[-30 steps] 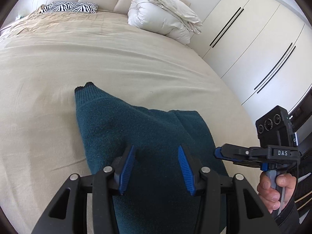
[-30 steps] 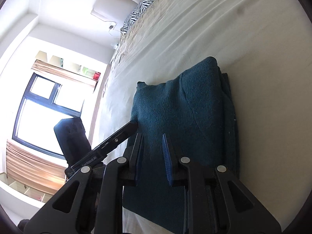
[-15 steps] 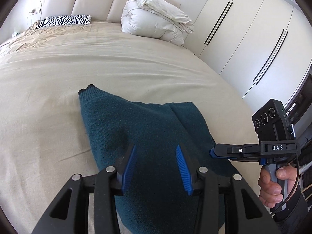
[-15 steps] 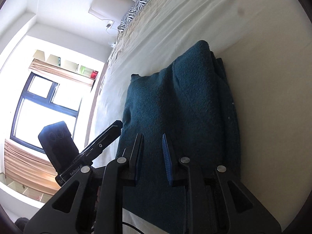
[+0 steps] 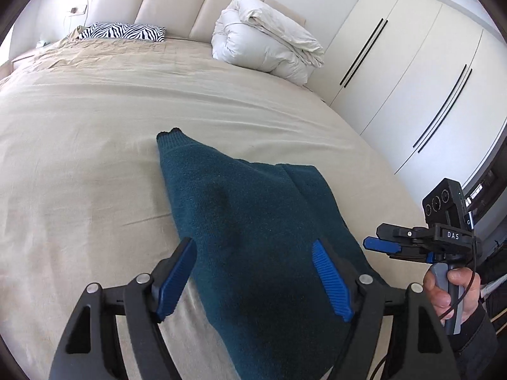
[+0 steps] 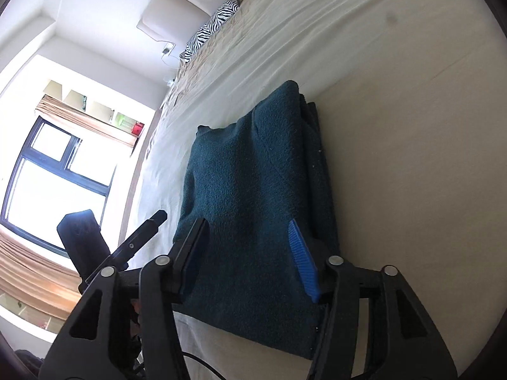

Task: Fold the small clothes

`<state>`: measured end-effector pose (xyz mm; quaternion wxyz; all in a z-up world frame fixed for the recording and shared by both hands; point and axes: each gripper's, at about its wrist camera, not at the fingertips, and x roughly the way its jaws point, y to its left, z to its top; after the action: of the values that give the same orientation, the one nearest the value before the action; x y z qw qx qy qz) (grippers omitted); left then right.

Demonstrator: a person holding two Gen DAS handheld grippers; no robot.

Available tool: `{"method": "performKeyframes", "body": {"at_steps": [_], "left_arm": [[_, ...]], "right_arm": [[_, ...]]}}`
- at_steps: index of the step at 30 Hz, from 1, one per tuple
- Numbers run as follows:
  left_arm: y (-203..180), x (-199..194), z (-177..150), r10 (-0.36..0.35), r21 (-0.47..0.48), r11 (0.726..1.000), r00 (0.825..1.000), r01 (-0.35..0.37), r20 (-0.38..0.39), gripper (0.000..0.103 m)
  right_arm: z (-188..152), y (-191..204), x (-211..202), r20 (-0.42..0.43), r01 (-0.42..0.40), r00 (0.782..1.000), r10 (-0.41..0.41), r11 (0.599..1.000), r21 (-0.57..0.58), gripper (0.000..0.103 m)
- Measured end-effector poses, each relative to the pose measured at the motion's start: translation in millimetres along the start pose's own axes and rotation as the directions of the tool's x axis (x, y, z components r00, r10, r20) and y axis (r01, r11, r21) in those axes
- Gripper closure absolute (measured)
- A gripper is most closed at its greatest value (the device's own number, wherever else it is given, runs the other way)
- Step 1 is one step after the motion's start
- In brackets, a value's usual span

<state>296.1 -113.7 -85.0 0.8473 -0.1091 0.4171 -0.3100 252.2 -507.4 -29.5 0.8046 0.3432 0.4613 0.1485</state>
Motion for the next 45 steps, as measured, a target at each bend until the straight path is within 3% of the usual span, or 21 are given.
{"method": "performKeyframes", "body": {"at_steps": [5,8,14,16,20,25,31,36,40,45], "left_arm": [[25,22,-11,-0.025,-0.12,0.993,0.991,0.01,-0.131,0.027],[29,43,-15,-0.098,-0.186,0.981,0.974,0.06,-0.202,0.027],[37,62,-10,-0.141,-0.261,0.962,0.964,0.08,-0.226,0.03],[39,66,-8,-0.139,-0.271,0.96,0.961,0.071,-0.238,0.036],[33,71,-4,-0.109,-0.251,0.967,0.958,0.041,-0.265,0.049],[17,60,1,-0.065,-0.202,0.979,0.96,0.009,-0.272,0.06],[-12,2,0,-0.017,-0.111,0.994,0.975,-0.008,-0.223,0.063],[-25,-80,-19,0.017,-0.047,0.999,0.983,-0.026,-0.182,0.062],[-32,-140,-50,0.046,0.003,0.999,0.986,-0.046,-0.16,0.062],[-11,-192,-99,0.058,-0.011,0.998,0.986,-0.061,-0.157,0.062]], "right_arm": [[13,-30,5,-0.055,0.047,0.998,-0.044,0.997,0.065,0.043],[17,-42,26,-0.134,0.067,0.989,-0.054,0.993,0.095,0.044],[30,-46,46,-0.178,0.066,0.983,-0.051,0.995,0.08,0.046],[28,-43,51,-0.203,0.069,0.978,-0.057,0.996,0.051,0.049],[30,-37,65,-0.224,0.114,0.969,-0.108,0.993,0.012,0.068],[28,-6,71,-0.166,0.228,0.956,-0.243,0.968,-0.101,0.08],[2,57,42,-0.073,0.303,0.943,-0.324,0.93,-0.209,0.082],[-40,120,12,-0.042,0.238,0.965,-0.258,0.934,-0.267,0.082],[-50,128,4,-0.048,0.185,0.976,-0.211,0.929,-0.321,0.082],[-71,137,14,-0.075,0.129,0.983,-0.165,0.928,-0.35,0.082]]}}
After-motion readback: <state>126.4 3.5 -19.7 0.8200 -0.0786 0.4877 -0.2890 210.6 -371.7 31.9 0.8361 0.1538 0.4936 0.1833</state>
